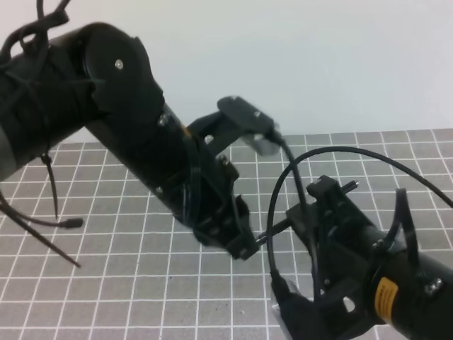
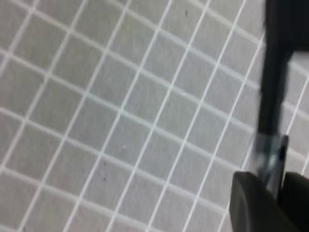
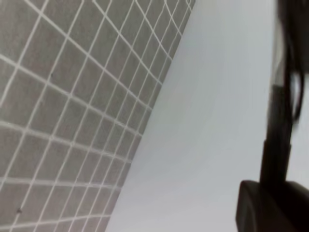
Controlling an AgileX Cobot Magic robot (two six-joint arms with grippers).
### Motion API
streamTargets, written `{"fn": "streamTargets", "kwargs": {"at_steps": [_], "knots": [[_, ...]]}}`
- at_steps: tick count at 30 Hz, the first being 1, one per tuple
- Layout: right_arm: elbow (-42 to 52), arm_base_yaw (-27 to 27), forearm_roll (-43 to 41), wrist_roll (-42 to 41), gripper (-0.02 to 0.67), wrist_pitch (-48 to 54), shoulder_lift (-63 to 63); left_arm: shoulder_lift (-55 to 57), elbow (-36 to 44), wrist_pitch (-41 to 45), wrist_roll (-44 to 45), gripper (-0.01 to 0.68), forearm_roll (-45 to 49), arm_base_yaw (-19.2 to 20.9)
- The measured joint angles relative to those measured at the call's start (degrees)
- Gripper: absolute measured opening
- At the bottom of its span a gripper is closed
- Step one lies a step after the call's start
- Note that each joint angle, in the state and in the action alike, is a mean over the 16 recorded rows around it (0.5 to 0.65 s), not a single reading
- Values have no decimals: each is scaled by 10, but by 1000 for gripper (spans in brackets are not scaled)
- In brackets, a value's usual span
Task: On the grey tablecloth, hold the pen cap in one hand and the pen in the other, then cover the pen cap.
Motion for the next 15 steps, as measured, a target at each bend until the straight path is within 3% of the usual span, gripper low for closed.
{"fn": "streamTargets", "kwargs": {"at_steps": [15], "knots": [[-1,12,0,-11,-4,-29,10,18,-31,2,10,0,-13,0]]}}
